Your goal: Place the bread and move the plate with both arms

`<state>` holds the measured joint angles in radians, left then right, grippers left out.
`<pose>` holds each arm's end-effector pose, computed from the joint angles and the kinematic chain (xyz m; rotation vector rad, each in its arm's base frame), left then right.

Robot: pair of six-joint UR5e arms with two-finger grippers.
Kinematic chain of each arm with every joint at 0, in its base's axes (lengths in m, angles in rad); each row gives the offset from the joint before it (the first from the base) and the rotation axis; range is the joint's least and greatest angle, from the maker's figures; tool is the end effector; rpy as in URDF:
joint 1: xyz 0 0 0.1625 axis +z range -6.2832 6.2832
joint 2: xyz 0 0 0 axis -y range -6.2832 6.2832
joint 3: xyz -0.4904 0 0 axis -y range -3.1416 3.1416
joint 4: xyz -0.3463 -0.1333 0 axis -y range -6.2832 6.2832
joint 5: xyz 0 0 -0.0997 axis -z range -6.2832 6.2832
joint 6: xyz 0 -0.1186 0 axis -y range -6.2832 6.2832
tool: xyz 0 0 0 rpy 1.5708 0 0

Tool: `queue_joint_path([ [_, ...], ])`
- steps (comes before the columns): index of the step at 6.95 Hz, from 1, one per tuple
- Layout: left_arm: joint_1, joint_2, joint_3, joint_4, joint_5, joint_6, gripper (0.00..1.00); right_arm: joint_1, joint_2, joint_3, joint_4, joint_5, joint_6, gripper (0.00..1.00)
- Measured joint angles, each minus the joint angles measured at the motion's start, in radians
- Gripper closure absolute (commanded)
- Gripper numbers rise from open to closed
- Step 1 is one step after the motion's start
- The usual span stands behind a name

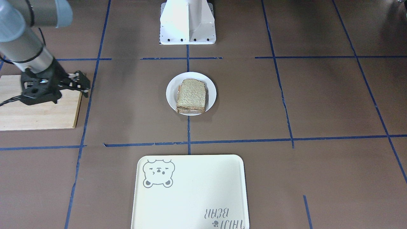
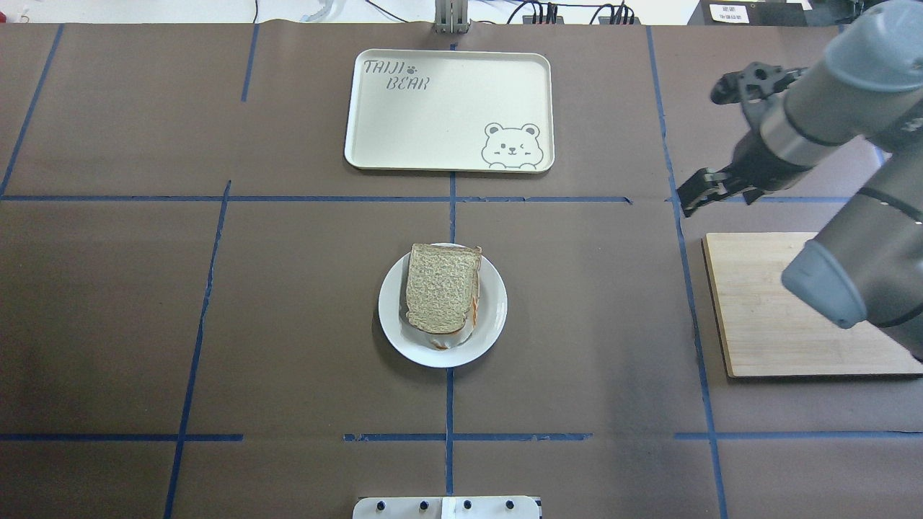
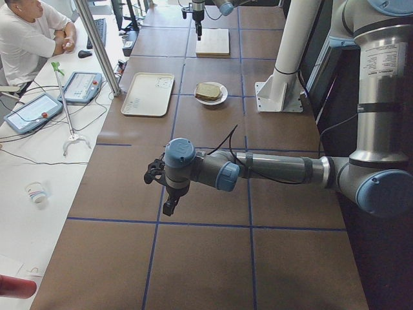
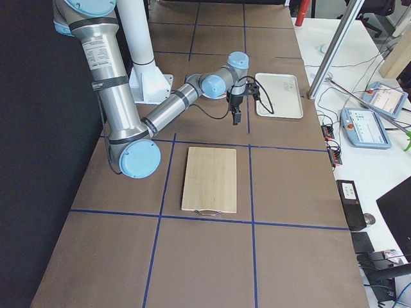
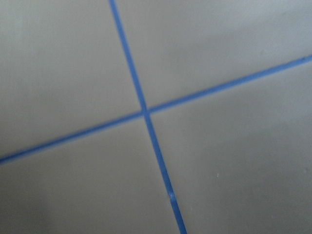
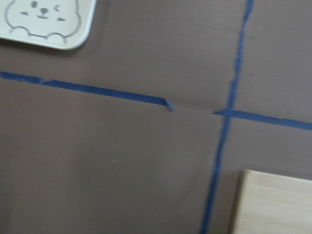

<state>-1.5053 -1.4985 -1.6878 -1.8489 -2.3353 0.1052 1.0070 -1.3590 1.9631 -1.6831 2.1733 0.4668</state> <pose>-0.0228 -0.4347 0.6857 0.3228 0.7537 0.2844 -0.2232 -0.4766 0.4843 0.1242 -0.7496 -0.2404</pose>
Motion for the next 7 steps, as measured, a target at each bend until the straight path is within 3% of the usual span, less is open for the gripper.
queue_joint_path([
  [2, 0.008, 0.006, 0.004, -0.09, -0.002, -0.001, 0.0, 0.239, -0.213, 0.011, -0.017, 0.083, -0.437, 0.0],
  [4, 0.085, 0.005, -0.001, -0.157, -0.026, -0.084, 0.0, 0.427, -0.37, 0.0, -0.024, 0.104, -0.713, 0.0],
  [6, 0.238, -0.012, -0.007, -0.335, -0.083, -0.472, 0.0, 0.498, -0.433, -0.015, -0.025, 0.117, -0.771, 0.0],
  [7, 0.347, -0.029, -0.005, -0.509, -0.074, -0.753, 0.0, 0.504, -0.438, -0.023, -0.022, 0.128, -0.759, 0.0],
])
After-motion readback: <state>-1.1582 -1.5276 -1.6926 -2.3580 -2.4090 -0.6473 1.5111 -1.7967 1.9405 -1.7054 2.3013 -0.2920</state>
